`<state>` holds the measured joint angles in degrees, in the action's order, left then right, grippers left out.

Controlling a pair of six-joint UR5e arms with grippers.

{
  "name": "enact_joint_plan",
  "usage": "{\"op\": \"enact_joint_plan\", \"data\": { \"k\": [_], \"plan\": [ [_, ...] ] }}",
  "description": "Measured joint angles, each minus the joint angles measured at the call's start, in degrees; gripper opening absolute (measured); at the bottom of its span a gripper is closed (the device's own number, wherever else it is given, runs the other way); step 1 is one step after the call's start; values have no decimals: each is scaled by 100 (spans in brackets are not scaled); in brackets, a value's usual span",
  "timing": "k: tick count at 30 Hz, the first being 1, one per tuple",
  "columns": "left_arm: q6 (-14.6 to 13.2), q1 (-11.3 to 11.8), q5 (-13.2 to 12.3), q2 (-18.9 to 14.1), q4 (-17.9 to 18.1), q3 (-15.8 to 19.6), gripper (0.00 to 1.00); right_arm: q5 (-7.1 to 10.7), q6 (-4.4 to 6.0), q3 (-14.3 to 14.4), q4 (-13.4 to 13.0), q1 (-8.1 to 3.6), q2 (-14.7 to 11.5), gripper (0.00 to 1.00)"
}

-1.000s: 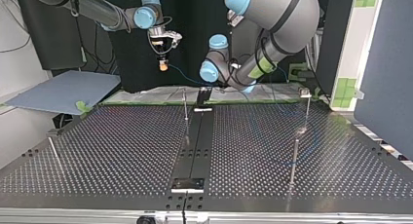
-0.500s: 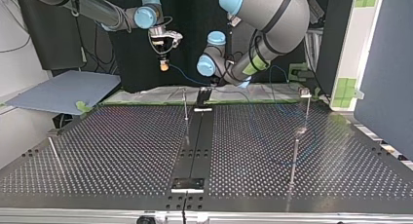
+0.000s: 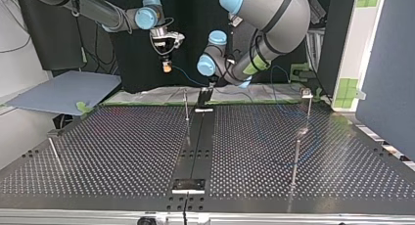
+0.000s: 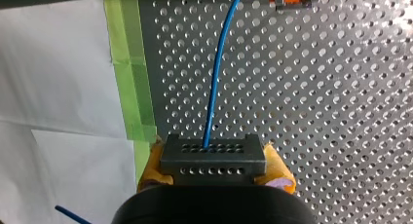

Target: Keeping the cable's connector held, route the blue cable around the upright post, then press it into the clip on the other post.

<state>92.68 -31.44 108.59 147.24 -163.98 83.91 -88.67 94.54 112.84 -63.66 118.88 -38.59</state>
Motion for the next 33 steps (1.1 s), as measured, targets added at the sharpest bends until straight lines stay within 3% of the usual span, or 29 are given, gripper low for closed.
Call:
{"op": "enact_joint_plan", "data": {
  "k": [22,33],
  "plan": [
    [1055,-23,-1036,-2,343,-1,100,333,-19,-230,319,-6,-39,0],
    [1596,-35,-1130,0,364,-1,100,383,-29,-256,488,-1,-255,0]
  ]
}}
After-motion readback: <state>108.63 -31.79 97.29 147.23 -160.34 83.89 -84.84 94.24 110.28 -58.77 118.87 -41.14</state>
